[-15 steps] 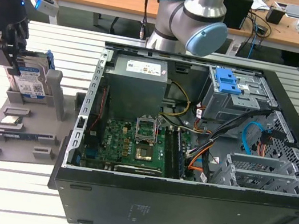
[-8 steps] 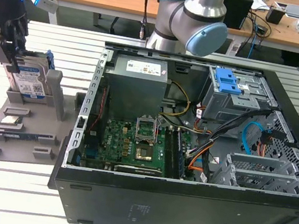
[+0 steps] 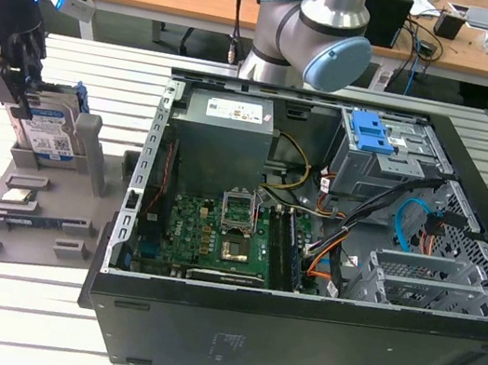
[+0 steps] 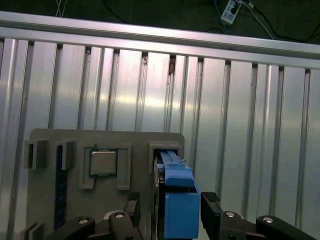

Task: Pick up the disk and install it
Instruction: 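Pick up the disk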

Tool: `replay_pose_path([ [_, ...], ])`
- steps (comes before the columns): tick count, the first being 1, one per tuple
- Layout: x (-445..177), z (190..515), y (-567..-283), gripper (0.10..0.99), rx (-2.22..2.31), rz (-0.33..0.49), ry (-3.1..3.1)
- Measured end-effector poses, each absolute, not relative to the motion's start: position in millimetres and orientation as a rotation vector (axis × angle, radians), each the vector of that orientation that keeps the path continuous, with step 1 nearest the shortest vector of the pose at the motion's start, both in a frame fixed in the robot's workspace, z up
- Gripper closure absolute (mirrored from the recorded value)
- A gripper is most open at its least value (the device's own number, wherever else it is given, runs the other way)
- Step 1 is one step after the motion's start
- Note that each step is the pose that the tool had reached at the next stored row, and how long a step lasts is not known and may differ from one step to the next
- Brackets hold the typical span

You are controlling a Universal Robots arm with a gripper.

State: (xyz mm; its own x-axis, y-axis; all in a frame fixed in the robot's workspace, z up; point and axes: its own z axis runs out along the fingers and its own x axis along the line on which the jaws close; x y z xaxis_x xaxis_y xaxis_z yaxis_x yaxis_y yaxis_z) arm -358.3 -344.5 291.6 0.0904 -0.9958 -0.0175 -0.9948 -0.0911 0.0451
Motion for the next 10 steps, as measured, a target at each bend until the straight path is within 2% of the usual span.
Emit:
replay_pose_path([
  [10, -358.3, 288.4, -344.5, 0.502, 2.304, -0.068, -2.103],
])
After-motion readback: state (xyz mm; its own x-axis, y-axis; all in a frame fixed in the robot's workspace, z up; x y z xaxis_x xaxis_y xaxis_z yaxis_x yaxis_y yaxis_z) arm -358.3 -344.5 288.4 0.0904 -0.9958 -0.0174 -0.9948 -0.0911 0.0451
